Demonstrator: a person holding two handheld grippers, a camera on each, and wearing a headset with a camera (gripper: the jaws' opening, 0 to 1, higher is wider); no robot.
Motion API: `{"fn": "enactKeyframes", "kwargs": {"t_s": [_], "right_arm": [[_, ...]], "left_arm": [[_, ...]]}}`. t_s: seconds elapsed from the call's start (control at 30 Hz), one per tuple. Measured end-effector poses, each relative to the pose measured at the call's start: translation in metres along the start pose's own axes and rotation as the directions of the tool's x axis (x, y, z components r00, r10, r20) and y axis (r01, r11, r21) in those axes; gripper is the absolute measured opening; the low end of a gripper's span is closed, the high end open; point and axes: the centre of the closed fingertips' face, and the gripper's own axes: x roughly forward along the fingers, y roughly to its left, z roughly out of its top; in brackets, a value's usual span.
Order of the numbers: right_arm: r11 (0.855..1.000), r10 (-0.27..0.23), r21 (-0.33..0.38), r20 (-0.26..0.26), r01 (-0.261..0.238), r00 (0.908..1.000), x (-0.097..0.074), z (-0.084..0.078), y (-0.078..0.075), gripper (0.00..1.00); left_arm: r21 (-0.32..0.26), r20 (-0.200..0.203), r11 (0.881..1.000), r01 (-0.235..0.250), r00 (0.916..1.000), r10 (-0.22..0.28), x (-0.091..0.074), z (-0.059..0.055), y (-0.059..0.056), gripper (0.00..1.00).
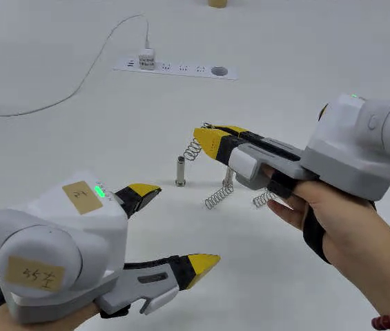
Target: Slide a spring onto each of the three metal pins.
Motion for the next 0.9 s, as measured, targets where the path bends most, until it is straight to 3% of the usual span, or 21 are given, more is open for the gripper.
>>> {"fn": "enactKeyframes", "kwargs": {"t_s": [0.4,0.7,0.9], "right_arm": [[0.992,-0.051,-0.119,-0.033,0.047,0.9981,0.022,-0.012,-0.018,0.11],[0.986,-0.068,-0.157,-0.058,0.058,0.9960,0.034,-0.025,-0.024,0.11],[0.973,-0.077,-0.224,-0.086,0.056,0.9933,0.040,-0.032,-0.026,0.12]], "left_arm": [[-0.031,-0.005,1.000,-0.002,1.0000,0.002,0.003,-0.005,0.002,0.86],[-0.037,-0.007,0.999,-0.003,1.0000,0.003,0.004,-0.007,0.002,0.96],[-0.053,-0.006,0.998,-0.012,0.9999,0.012,0.005,-0.008,0.005,1.00]]}}
